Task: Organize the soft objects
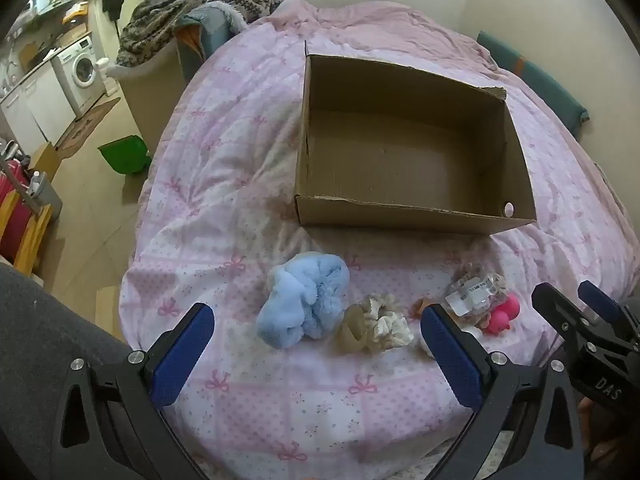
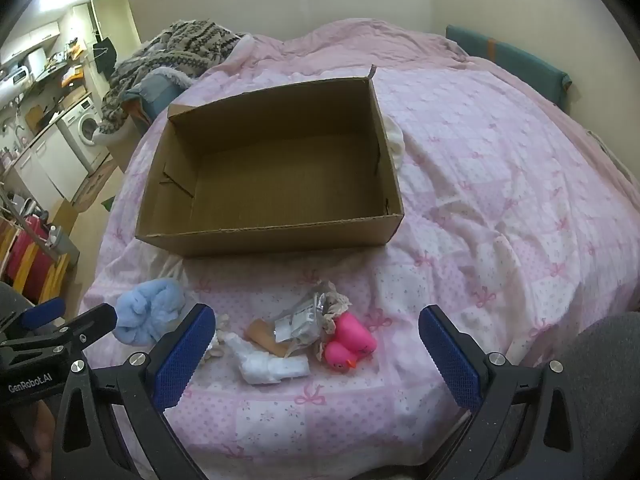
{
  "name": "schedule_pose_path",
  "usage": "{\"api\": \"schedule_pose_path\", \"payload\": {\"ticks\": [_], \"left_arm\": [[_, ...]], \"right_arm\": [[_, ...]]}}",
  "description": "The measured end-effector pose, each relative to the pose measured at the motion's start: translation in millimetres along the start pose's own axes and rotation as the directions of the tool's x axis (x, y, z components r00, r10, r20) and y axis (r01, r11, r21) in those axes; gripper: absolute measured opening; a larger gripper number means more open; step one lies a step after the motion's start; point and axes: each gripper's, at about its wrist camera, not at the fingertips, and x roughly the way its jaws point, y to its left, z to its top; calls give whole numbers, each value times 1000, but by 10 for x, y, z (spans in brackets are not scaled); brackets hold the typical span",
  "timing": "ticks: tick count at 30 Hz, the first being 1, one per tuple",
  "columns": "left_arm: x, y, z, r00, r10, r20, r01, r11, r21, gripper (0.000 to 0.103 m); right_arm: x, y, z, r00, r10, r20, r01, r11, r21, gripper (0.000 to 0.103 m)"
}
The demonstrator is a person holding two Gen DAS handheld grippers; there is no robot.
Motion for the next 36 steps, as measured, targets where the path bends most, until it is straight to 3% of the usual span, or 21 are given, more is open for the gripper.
{"api": "schedule_pose_path", "payload": {"ticks": [36], "left_arm": [[4,-7,-10,1000,16,-5,-16,1000,4,103]], "right_arm": [[23,-22,-10,1000,-3,-13,3,1000,15,103]]}}
